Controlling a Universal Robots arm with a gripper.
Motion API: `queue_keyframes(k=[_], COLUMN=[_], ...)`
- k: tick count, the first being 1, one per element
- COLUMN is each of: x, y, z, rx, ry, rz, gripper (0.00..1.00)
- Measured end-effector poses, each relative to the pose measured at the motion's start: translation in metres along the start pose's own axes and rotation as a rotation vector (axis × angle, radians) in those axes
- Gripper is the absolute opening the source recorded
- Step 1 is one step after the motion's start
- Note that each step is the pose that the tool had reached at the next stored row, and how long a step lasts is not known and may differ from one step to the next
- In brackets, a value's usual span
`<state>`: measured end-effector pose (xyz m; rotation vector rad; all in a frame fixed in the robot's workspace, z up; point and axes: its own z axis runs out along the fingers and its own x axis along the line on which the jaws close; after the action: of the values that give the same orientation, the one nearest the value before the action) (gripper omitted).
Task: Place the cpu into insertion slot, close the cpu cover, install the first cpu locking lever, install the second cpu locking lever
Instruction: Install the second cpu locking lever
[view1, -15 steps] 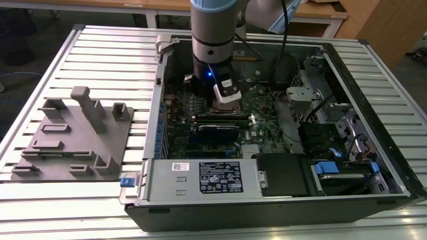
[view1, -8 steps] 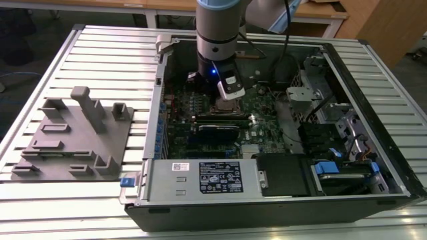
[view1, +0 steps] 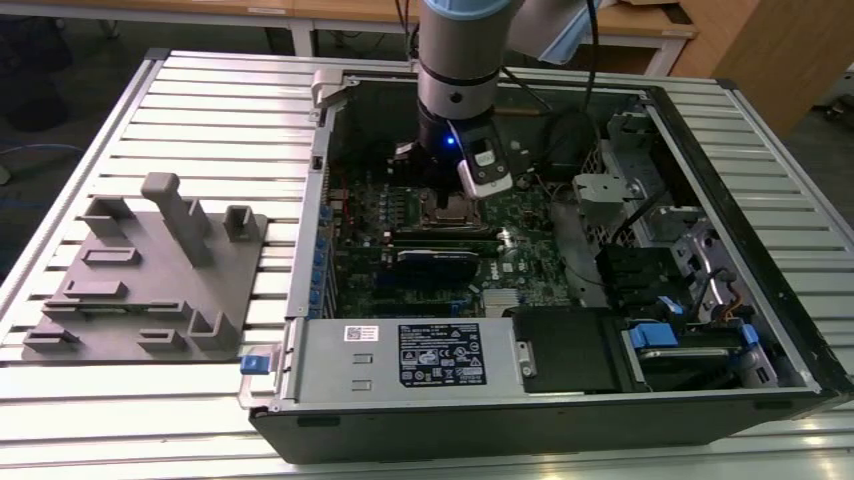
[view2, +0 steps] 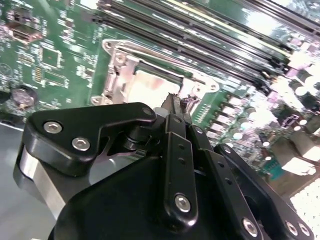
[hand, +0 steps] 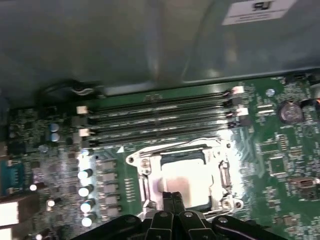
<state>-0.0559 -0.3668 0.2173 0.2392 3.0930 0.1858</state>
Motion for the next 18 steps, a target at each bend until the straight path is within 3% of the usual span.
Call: queue_keyframes(k=[8, 14, 17, 18], x=[-0.0101, -0.0106, -0.0105, -0.0105], y=[0.0043, 0.0055, 0.0064, 0.0064], z=[0.0008, -0.0025, -0.0026, -0.0026], rx=[0.0015, 0.0036, 0.0432, 0.0449], ry=[0.0009, 0.0004, -0.0055, -0.0057], rz=[0.0, 0.0, -0.002, -0.002], gripper=[0.1, 0.1, 0.1, 0.1])
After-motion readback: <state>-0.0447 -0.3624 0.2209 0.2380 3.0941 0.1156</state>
